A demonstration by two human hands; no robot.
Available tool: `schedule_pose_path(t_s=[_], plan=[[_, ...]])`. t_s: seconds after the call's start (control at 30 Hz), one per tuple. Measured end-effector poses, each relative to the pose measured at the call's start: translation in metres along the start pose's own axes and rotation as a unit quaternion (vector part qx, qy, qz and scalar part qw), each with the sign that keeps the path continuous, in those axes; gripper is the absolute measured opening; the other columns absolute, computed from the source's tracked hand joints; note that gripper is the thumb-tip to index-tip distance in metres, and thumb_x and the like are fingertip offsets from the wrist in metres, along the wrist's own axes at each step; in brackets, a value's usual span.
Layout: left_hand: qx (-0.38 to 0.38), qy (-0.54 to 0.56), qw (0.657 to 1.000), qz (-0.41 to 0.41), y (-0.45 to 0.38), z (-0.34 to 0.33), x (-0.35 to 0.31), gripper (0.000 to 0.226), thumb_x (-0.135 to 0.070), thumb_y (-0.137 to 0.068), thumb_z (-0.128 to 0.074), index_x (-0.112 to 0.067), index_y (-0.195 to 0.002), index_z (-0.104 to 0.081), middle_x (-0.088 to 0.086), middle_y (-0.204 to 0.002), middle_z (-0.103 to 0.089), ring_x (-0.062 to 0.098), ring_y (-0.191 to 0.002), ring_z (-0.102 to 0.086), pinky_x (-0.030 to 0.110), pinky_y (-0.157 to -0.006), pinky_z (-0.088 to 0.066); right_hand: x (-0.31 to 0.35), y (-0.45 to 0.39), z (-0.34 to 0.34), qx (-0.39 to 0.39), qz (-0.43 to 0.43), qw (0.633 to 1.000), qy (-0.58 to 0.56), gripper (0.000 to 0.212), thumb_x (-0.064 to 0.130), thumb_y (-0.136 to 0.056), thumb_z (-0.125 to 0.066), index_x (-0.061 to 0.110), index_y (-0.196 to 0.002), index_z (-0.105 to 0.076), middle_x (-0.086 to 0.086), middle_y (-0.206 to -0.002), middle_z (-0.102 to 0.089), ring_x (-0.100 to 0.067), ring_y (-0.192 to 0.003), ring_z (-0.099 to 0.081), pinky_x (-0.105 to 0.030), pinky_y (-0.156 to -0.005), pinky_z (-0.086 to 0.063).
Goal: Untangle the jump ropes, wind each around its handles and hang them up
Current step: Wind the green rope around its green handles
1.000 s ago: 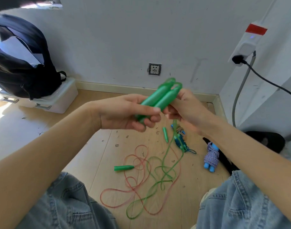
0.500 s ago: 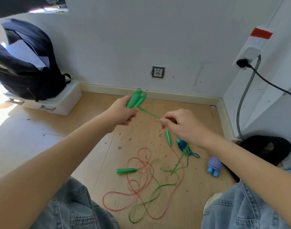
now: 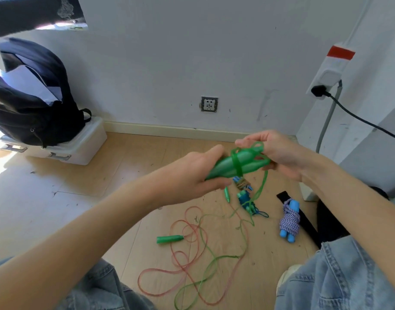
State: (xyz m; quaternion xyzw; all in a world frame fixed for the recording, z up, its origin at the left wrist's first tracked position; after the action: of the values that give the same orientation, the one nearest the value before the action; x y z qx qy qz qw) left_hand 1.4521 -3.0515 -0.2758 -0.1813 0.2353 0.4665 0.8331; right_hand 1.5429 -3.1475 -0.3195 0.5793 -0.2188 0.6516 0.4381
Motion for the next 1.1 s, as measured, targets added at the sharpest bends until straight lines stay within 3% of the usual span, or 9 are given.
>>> schedule_pose_path(t_s=[0.13, 0.23, 0.4, 0.47, 0.6, 0.7, 0.87, 1.0, 1.1], plan=[[-0.070, 0.178, 0.981, 0.023, 0.001, 0.016, 0.009, 0.028, -0.016, -0.089, -0.057, -0.016, -0.110, -0.038, -0.009, -0.080, -0.060, 0.000, -0.056, -0.049, 0.015, -0.054, -0.042, -0.010, 0.007, -0.035, 0.141, -0.024, 0.988, -0.051, 0.017, 0.024, -0.083, -0.060, 0.016, -0.067, -0.061, 0.008, -0.048, -0.036, -0.004, -0.040, -0.022, -0.017, -0.036, -0.015], [-0.082, 0.302, 0.946, 0.088, 0.002, 0.012, 0.031, 0.040, -0.009, -0.089, -0.056, -0.021, -0.122, -0.037, 0.000, -0.085, -0.060, 0.009, -0.067, -0.051, 0.023, -0.060, -0.047, -0.011, 0.010, -0.038, 0.150, -0.031, 0.987, -0.042, 0.026, 0.038, -0.073, -0.062, 0.012, -0.068, -0.062, 0.006, -0.048, -0.037, -0.005, -0.039, -0.024, -0.016, -0.036, -0.019], [-0.157, 0.412, 0.874, 0.203, 0.001, 0.008, 0.074, 0.018, -0.011, -0.091, -0.054, -0.015, -0.108, -0.057, -0.003, -0.080, -0.063, 0.002, -0.065, -0.057, 0.016, -0.057, -0.050, -0.009, 0.010, -0.051, 0.142, -0.004, 0.988, -0.054, 0.038, 0.033, -0.093, -0.046, 0.018, -0.060, -0.055, 0.006, -0.050, -0.041, -0.011, -0.048, -0.037, -0.022, -0.055, -0.041], [-0.196, 0.376, 0.861, 0.282, 0.010, 0.011, 0.103, 0.018, -0.013, -0.091, -0.053, -0.010, -0.109, -0.057, -0.001, -0.078, -0.063, 0.006, -0.065, -0.058, 0.017, -0.055, -0.049, -0.006, 0.012, -0.054, 0.139, 0.005, 0.990, -0.027, 0.041, 0.036, -0.093, -0.047, 0.020, -0.055, -0.052, 0.008, -0.048, -0.035, -0.010, -0.047, -0.032, -0.021, -0.055, -0.037], [-0.136, 0.077, 0.919, 0.361, 0.019, 0.007, 0.132, 0.021, -0.017, -0.093, -0.051, -0.008, -0.111, -0.052, 0.003, -0.085, -0.062, 0.012, -0.069, -0.057, 0.021, -0.057, -0.046, 0.002, 0.017, -0.061, 0.169, 0.018, 0.985, -0.004, 0.038, 0.036, -0.087, -0.053, 0.018, -0.053, -0.048, 0.009, -0.045, -0.032, -0.009, -0.043, -0.026, -0.016, -0.046, -0.031], [0.003, -0.089, 0.937, 0.338, 0.014, -0.026, 0.123, 0.025, -0.020, -0.095, -0.046, -0.005, -0.116, -0.045, 0.004, -0.091, -0.057, 0.014, -0.072, -0.055, 0.022, -0.060, -0.048, 0.002, 0.012, -0.055, 0.137, 0.012, 0.990, -0.033, 0.042, 0.032, -0.092, -0.050, 0.020, -0.052, -0.047, 0.007, -0.044, -0.031, -0.009, -0.041, -0.025, -0.016, -0.042, -0.028], [0.176, -0.166, 0.959, 0.145, 0.005, -0.080, 0.052, 0.028, -0.023, -0.097, -0.042, -0.010, -0.122, -0.039, -0.007, -0.080, -0.047, 0.010, -0.074, -0.053, 0.020, -0.066, -0.047, -0.004, 0.005, -0.031, 0.034, -0.007, 0.999, 0.027, 0.044, 0.030, -0.094, -0.049, 0.020, -0.051, -0.047, 0.010, -0.039, -0.032, -0.007, -0.038, -0.023, -0.017, -0.040, -0.023], [0.193, -0.053, 0.979, 0.032, 0.006, -0.057, 0.004, 0.021, -0.024, -0.094, -0.049, -0.016, -0.112, -0.045, -0.003, -0.089, -0.058, 0.013, -0.078, -0.057, 0.028, -0.072, -0.048, -0.006, 0.008, -0.016, -0.010, -0.004, 0.993, 0.115, 0.043, 0.033, -0.092, -0.053, 0.016, -0.053, -0.047, 0.012, -0.035, -0.035, -0.003, -0.034, -0.028, -0.013, -0.039, -0.026], [0.119, 0.103, 0.987, 0.032, 0.006, -0.021, -0.002, 0.011, -0.017, -0.091, -0.055, -0.014, -0.101, -0.051, -0.008, -0.077, -0.054, 0.005, -0.063, -0.052, 0.021, -0.060, -0.047, -0.005, 0.008, -0.009, -0.015, -0.003, 0.994, 0.109, 0.043, 0.028, -0.093, -0.053, 0.017, -0.052, -0.050, 0.012, -0.036, -0.037, -0.006, -0.036, -0.028, -0.016, -0.040, -0.027]])
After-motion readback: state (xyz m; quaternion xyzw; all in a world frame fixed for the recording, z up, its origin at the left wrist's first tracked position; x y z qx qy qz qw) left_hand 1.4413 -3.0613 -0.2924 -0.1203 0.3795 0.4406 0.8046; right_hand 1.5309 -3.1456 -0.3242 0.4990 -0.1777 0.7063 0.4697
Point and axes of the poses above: each hand's wrist, its own y-axis away from the middle knuckle, its own z-axis out of the back of the hand, x = y × z, the point moved 9 cm from there along -y, towards the middle knuckle
